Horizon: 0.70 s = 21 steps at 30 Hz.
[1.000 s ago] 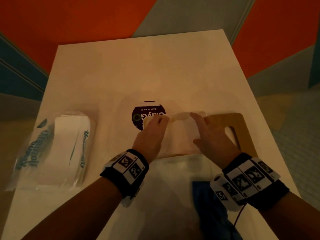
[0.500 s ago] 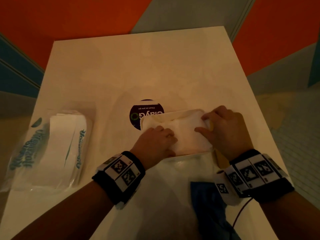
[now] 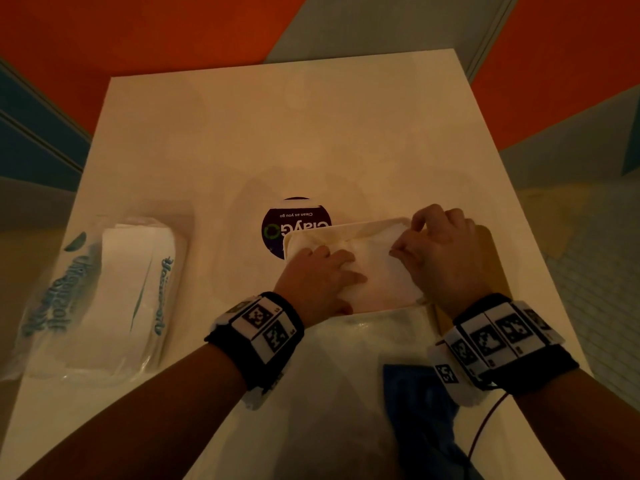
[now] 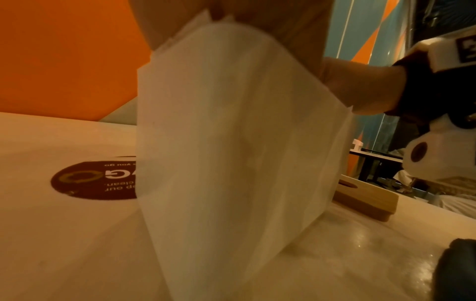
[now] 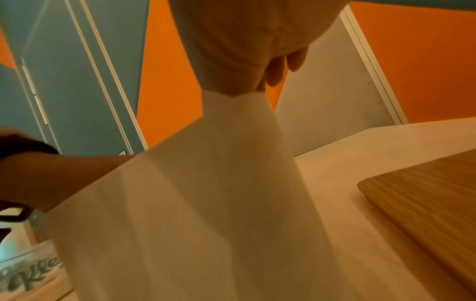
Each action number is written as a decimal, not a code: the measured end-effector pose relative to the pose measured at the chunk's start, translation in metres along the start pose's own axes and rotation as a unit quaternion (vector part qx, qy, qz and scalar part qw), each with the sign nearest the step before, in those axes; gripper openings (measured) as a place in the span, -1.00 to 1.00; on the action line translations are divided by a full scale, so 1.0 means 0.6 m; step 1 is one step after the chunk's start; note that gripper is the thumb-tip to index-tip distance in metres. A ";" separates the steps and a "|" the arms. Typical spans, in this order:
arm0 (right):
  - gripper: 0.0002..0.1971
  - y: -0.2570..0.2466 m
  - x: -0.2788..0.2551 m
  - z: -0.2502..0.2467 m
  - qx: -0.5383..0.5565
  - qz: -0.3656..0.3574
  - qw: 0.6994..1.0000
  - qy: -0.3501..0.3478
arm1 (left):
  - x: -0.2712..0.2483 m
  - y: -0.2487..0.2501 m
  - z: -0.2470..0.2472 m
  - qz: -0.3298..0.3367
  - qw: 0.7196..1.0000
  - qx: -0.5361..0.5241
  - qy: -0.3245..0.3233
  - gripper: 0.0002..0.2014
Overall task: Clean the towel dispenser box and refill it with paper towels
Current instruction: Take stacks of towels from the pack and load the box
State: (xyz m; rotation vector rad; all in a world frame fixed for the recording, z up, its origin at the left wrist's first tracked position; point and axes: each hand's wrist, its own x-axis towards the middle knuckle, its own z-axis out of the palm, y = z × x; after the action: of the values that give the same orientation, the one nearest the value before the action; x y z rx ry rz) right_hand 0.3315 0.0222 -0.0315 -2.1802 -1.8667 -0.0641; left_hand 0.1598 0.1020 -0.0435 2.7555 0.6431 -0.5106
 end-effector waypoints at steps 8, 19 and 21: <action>-0.78 0.002 -0.036 -0.002 0.072 -0.078 0.990 0.088 | -0.005 0.009 -0.010 -0.066 0.926 -0.288 0.233 -0.60; -0.64 -0.010 -0.038 -0.010 0.158 0.035 0.986 0.039 | 0.008 -0.004 -0.008 -0.076 0.846 -0.440 0.290 -0.89; -0.62 -0.015 -0.038 -0.009 0.192 0.064 0.979 0.031 | 0.007 -0.002 -0.010 -0.074 0.853 -0.432 0.282 -0.85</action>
State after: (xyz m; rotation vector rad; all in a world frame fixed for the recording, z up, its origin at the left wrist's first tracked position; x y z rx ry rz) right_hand 0.3197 0.0000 -0.0297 -1.9961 -1.5469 0.2336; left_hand 0.1647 0.1065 -0.0400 1.9458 0.9221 0.5038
